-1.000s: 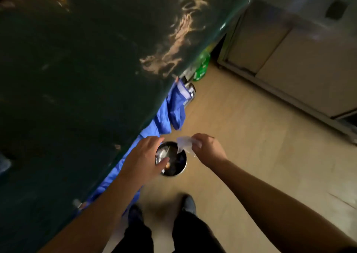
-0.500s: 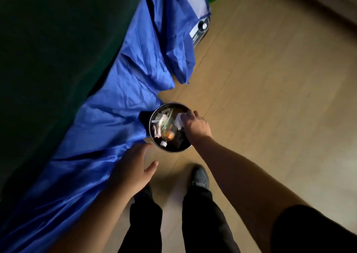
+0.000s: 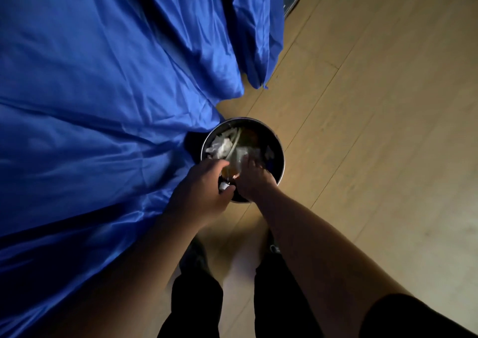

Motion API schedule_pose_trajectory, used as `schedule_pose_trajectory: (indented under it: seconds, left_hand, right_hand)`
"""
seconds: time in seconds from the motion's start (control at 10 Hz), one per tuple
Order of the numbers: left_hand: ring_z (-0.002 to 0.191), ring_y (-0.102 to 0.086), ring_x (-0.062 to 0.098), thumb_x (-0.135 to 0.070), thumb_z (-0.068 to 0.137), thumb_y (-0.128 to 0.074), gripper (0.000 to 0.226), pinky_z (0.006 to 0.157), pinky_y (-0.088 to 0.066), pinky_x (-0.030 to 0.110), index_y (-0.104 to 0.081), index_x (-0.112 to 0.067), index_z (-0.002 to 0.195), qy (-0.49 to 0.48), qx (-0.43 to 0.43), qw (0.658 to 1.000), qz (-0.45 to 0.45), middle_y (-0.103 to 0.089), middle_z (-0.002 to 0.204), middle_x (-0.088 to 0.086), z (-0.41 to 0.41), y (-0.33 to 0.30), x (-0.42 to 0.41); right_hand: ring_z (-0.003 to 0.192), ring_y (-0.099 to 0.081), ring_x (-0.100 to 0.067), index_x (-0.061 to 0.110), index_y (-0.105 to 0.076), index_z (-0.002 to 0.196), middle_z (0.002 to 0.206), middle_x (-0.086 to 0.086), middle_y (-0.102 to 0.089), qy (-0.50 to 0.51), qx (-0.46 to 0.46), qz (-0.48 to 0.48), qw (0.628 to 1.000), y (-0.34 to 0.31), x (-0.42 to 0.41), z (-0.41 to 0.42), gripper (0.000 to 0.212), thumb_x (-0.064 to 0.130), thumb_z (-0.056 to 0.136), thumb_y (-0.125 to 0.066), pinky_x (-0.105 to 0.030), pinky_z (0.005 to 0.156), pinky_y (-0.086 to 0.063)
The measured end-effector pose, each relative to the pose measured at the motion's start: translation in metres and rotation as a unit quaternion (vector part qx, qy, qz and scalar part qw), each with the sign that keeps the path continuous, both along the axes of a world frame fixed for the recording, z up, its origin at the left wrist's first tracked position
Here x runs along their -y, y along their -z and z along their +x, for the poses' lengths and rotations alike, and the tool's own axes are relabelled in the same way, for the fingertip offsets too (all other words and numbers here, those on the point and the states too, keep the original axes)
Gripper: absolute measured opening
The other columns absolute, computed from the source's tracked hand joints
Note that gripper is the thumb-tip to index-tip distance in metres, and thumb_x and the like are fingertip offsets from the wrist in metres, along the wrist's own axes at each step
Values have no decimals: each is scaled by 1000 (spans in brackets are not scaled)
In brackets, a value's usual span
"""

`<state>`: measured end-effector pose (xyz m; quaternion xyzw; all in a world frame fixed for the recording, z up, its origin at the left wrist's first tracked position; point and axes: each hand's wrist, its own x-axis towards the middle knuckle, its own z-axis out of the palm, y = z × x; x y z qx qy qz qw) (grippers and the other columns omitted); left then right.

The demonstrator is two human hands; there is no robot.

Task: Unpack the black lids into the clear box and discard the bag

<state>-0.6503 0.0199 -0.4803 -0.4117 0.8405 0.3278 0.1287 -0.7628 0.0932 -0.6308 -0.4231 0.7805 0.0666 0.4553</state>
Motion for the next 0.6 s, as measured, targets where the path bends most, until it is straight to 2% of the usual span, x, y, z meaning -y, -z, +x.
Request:
schedule_pose_trajectory:
  seconds: [0.1, 0.2, 0.3, 0.4, 0.5, 0.6]
  left_hand:
    - [118, -55, 26, -34, 86, -68, 52, 90, -51, 42, -53, -23, 135, 7, 15, 1000, 5, -59, 129, 2, -5, 11, -3]
    - [119, -54, 26, -35, 84, -67, 56, 91, -51, 44, -50, -26, 136, 13, 27, 1000, 4, -58, 130, 2, -8, 19, -6]
    - [119, -53, 27, -34, 83, -67, 58, 91, -51, 46, -49, -26, 137, 15, 27, 1000, -1, -57, 131, 2, -9, 21, -5]
    - [121, -53, 29, -32, 83, -69, 58, 91, -51, 46, -50, -24, 137, 5, 11, 1000, 1, -57, 134, 3, -11, 14, -4]
    - [120, -54, 31, -32, 82, -71, 59, 90, -52, 46, -51, -23, 137, 11, -3, 1000, -5, -58, 134, 5, -14, 3, -4]
    - [120, -57, 30, -31, 83, -73, 58, 89, -53, 46, -54, -19, 136, 4, -26, 999, -28, -61, 132, 6, -15, -18, -2]
  right_hand:
    - [128, -59, -40, -3, -12, 159, 147, -26, -51, -33, -51, -12, 998, 8, 2, 0, 66, 25, 108, -42, -49, 97, -53]
    - [124, -64, -34, -3, -32, 154, 138, -20, -62, -77, -95, -7, 993, 15, 13, -5, 48, 17, 110, -35, -43, 92, -56]
    - [124, -66, -31, 2, -50, 145, 135, -16, -67, -77, -99, 10, 992, 12, 20, -11, 40, 17, 109, -40, -41, 92, -57]
    - [129, -60, -34, 2, -47, 146, 138, -21, -62, -69, -88, 13, 994, -5, 23, -21, 42, 14, 106, -47, -43, 96, -56]
    - [133, -53, -37, -1, -44, 149, 143, -23, -54, -62, -91, -23, 994, -26, 21, -27, 46, 14, 105, -50, -45, 98, -55]
    - [126, -54, -38, 5, -46, 147, 139, -19, -53, -8, -81, -102, 991, -67, 18, -30, 52, 28, 101, -58, -47, 94, -54]
